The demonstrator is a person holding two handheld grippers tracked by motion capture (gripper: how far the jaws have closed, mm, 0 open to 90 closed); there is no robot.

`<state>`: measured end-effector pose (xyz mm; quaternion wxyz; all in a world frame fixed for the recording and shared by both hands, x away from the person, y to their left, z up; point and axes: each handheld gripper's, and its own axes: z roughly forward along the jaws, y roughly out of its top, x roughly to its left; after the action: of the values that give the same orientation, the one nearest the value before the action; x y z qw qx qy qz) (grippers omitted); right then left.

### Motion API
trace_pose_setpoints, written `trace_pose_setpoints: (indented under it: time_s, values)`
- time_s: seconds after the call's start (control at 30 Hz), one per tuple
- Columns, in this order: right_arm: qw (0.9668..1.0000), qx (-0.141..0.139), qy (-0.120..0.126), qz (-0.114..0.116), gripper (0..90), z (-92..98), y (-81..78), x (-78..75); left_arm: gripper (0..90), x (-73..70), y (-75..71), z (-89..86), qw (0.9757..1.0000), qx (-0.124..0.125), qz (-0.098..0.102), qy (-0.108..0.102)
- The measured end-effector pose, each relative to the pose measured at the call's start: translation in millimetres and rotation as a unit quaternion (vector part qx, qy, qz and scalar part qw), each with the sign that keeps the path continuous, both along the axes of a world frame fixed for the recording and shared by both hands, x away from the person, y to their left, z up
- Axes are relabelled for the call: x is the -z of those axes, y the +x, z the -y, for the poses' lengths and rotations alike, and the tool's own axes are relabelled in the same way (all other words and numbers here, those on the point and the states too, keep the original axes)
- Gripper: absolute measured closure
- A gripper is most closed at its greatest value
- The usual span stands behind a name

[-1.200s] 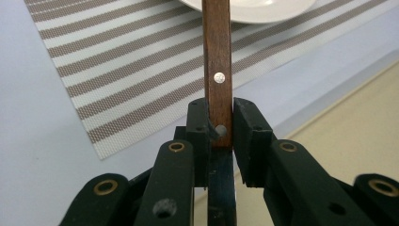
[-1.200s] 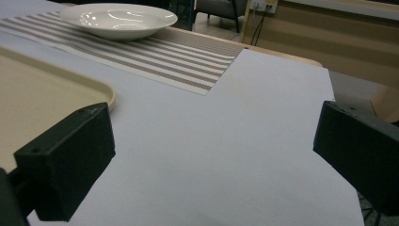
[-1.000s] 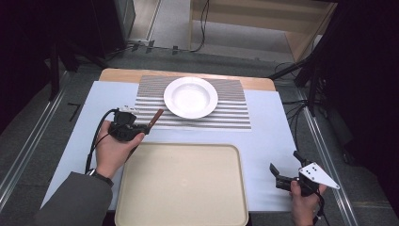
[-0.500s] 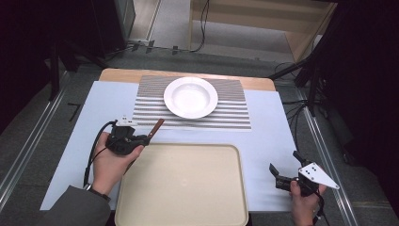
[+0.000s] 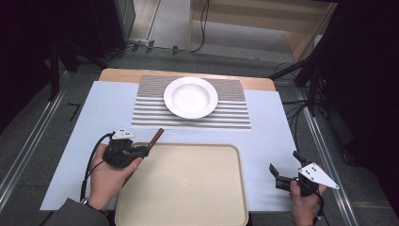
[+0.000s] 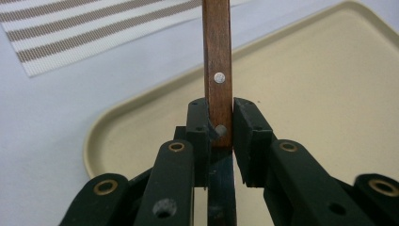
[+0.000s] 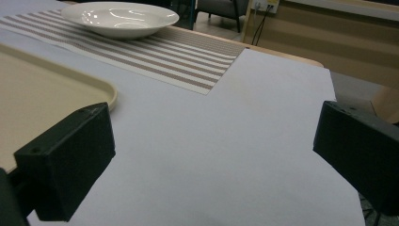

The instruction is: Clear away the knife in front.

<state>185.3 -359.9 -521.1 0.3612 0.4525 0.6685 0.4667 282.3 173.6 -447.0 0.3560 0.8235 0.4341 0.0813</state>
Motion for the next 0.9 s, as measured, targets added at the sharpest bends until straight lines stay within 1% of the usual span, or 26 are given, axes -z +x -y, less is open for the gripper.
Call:
trace_pose_setpoints:
  time_s: [0.17, 0.3, 0.43, 0.53, 0.6, 0.77, 0.83, 0.9]
  values:
    - [1.0000, 0.000, 0.000, 0.000, 0.0, -0.1, 0.0, 0.0, 76.9, 7.2, -7.3, -1.9, 1.0000, -0.004, -0.007, 0.000]
    - [1.0000, 0.000, -0.001, -0.001, 0.0, -0.2, -0.1, 0.0, 76.9, 13.5, -13.7, -4.2, 0.9999, -0.005, -0.014, -0.006]
    - [1.0000, 0.000, -0.001, -0.001, 0.0, -0.2, 0.0, 0.0, 76.9, 17.3, -17.7, -4.6, 0.9999, -0.005, -0.015, -0.006]
    - [1.0000, 0.000, -0.002, -0.001, 0.0, -0.3, 0.0, 0.1, 76.8, 23.7, -22.8, -7.1, 0.9998, -0.007, -0.019, -0.009]
    - [1.0000, 0.000, -0.002, -0.001, 0.0, -0.4, 0.0, 0.1, 76.8, 26.6, -25.2, -8.8, 0.9996, -0.011, -0.022, -0.016]
    - [1.0000, 0.000, -0.001, -0.002, 0.0, -0.7, 0.1, 0.1, 76.8, 33.1, -32.2, -11.8, 0.9994, -0.014, -0.028, -0.018]
    - [1.0000, 0.000, -0.002, -0.002, 0.0, -0.7, 0.1, 0.2, 76.8, 36.0, -34.5, -13.7, 0.9989, -0.015, -0.035, -0.026]
    - [1.0000, 0.000, -0.002, -0.002, 0.0, -0.7, 0.1, 0.2, 76.7, 38.5, -37.4, -14.3, 0.9990, -0.020, -0.033, -0.025]
